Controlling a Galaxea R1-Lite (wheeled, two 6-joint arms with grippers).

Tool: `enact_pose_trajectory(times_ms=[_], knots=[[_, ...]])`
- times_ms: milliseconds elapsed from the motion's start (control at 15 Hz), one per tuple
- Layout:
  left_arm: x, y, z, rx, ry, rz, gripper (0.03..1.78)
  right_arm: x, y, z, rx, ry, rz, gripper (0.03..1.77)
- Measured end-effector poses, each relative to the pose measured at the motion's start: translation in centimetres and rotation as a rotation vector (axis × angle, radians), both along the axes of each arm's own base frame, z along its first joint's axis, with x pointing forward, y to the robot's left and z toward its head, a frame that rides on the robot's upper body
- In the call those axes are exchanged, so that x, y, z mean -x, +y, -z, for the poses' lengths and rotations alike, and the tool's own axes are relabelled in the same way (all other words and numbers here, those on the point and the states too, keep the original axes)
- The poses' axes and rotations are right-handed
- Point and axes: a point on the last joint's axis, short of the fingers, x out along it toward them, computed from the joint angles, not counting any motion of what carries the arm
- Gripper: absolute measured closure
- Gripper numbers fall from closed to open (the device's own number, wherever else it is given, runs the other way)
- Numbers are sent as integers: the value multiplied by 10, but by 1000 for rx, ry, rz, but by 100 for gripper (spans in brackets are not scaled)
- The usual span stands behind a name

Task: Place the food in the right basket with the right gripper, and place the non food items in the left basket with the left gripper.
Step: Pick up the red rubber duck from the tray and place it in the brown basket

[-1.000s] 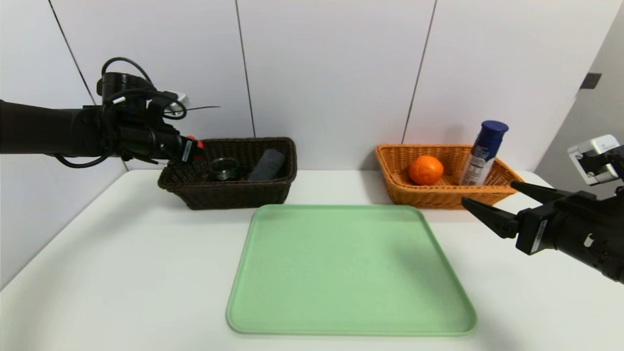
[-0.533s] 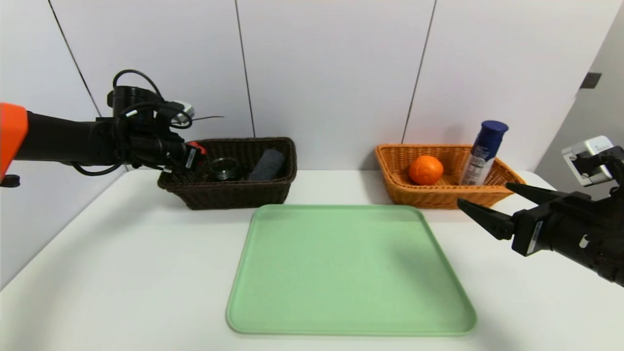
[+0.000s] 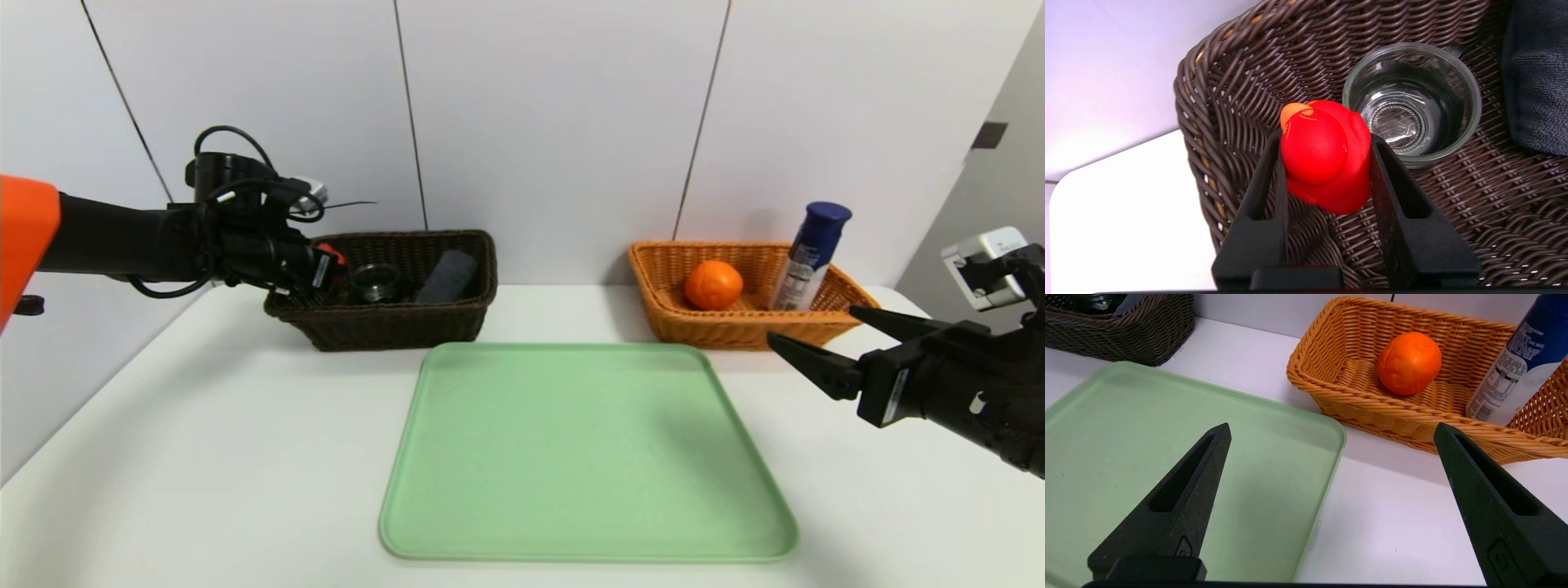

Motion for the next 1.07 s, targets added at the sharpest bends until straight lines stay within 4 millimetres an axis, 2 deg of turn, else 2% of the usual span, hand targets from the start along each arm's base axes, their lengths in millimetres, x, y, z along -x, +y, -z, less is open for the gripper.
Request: enact_pose_trajectory(times_ms=[267, 333, 467, 667, 1067], knots=[[0, 0, 0, -1, 0, 1, 121, -11, -5, -10, -12, -30, 40, 9], [0, 0, 0, -1, 0, 1, 115, -11, -5, -10, -11, -29, 43, 9], [1, 0, -1, 2, -3, 0, 92, -12, -6, -10, -10, -27, 46, 9], [2, 0, -5, 4, -11, -1, 66, -12, -6, -9, -7, -28, 46, 9], [10, 0, -20, 34, -39, -19, 37, -10, -6, -10, -7, -31, 46, 9]])
